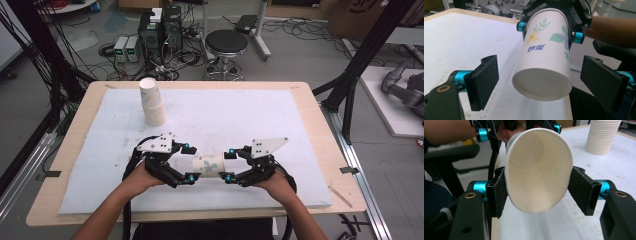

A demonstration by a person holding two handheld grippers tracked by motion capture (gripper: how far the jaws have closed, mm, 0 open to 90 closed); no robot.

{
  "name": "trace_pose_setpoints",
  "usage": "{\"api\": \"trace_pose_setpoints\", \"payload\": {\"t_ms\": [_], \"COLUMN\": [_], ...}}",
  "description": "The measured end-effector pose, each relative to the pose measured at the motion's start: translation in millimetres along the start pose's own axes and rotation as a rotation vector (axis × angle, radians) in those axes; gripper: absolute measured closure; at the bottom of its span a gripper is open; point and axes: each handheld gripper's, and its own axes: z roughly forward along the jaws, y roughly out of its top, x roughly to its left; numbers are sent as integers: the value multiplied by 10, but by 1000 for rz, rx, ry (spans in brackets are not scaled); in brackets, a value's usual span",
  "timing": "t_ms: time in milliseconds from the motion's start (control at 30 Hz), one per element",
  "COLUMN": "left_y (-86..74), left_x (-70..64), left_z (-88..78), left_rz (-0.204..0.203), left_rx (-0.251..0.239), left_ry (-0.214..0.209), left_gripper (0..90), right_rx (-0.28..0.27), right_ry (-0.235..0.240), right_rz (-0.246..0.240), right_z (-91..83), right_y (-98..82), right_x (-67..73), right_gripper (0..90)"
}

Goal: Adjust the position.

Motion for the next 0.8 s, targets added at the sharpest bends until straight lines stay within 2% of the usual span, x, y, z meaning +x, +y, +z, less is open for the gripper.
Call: {"api": "trace_pose_setpoints", "payload": {"t_ms": [233,400,567,767,800], "left_y": [21,37,54,69,70], "left_x": [-9,-10,-10,-6,-3], "left_z": [-7,24,58,103,107], "left_rz": [36,64,89,101,103], "left_rx": [72,130,181,229,233], "left_ry": [18,30,41,49,49], "left_gripper": [153,155,156,159,159], "right_rx": [118,176,264,358,386], "right_ry": [-18,-23,-47,-48,-53], "right_rz": [-46,-69,-108,-126,-139], "right_z": [57,92,143,218,239], "right_y": [142,233,343,452,476], "right_x": [6,-6,-6,1,9], "right_gripper": [352,350,345,341,341]}}
